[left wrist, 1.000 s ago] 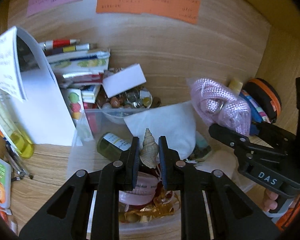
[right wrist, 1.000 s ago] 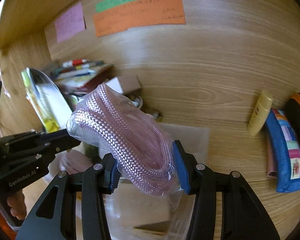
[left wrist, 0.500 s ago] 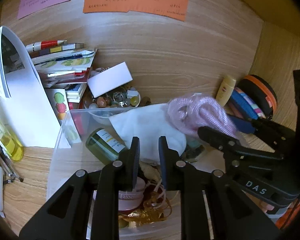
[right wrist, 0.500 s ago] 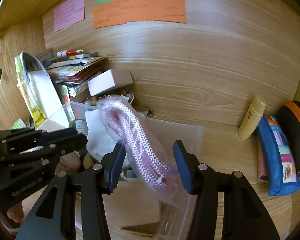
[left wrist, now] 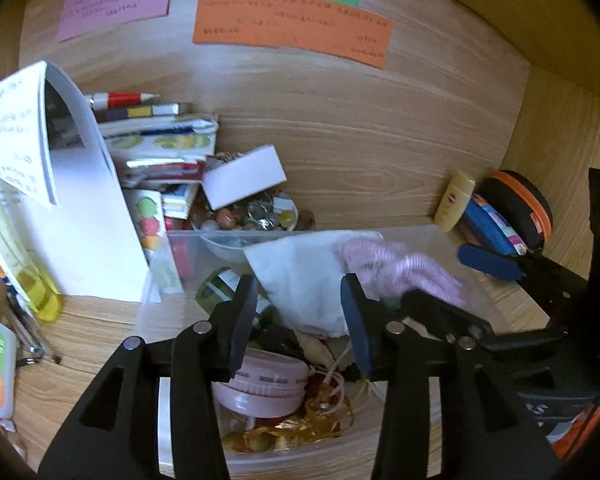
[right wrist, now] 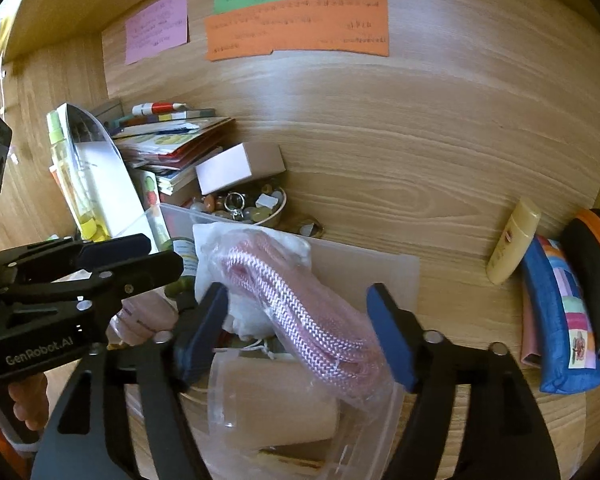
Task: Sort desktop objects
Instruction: 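Open both tools to release the seashell and rope bag into the box, then withdraw both open tools from the box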
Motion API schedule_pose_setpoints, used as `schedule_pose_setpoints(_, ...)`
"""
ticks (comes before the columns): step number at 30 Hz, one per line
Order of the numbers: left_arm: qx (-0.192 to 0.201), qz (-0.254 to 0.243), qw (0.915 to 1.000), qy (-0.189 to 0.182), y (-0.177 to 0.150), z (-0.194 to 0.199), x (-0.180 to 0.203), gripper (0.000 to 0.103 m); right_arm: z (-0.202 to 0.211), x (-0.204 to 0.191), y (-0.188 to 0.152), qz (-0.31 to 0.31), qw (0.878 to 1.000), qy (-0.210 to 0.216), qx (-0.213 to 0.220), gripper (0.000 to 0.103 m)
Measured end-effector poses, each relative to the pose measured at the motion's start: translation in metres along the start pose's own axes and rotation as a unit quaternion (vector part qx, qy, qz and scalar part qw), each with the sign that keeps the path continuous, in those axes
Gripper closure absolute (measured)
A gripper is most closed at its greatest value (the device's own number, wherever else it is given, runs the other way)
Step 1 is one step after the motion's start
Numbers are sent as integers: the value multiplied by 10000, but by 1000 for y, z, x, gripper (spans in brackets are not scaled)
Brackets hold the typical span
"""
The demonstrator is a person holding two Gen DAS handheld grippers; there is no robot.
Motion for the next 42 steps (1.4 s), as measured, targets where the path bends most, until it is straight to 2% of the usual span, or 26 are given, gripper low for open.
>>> schedule_pose_setpoints(1, 35, 28, 10000, -21, 2, 2, -1, 56, 2, 0, 0, -19, 10000, 45, 4, 18)
schedule_pose_setpoints(6, 194, -72, 9997, 118, 6, 16, 2, 46, 9, 2, 3, -48, 9998, 166, 45, 16)
schedule_pose_setpoints(10, 428, -220, 9983, 320, 11, 32, 6, 33, 12, 6, 4, -150, 9996, 241, 8, 1)
schedule_pose_setpoints(13, 519, -274, 9975, 397, 13, 41, 7, 29, 15, 8, 4, -149, 9997, 183, 16, 1)
schedule_pose_setpoints(15, 550, -301, 9970, 445, 13, 46, 8, 23, 17, 9, 5, -140, 9998, 166, 33, 1)
schedule_pose_setpoints(17, 616, -316, 9964, 489, 13, 53, 9, 10, 19, 10, 5, -130, 9998, 145, 31, 1)
schedule_pose_setpoints(20, 728, -328, 9956, 499, 11, 66, 12, 5, 21, 9, 7, -110, 9998, 177, 39, 1)
schedule_pose_setpoints(27, 916, -515, 9927, 600, 2, 92, 20, 2, 51, 14, 18, -229, 9987, 118, 449, 0)
schedule_pose_setpoints(33, 1072, -628, 9906, 578, -9, 110, 33, 1, 64, 22, 9, -447, 9987, 45, 240, 0)
schedule_pose_setpoints(39, 1138, -674, 9896, 563, -20, 120, 45, 1, 87, 18, -3, -206, 9988, -253, 376, 0)
schedule_pose_setpoints(42, 1089, -693, 9903, 511, -24, 121, 50, 1, 99, 17, -10, -218, 9987, -234, 409, 0)
Point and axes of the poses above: each gripper's, at about its wrist camera, not at the fingertips, and z roughly against the way its jaws point, x to its right, y to its top, the point moved 5 cm from there along -z, roughly the way its jaws point, and after that the axes turned 10 degrees about -y, right-handed, at the moved point
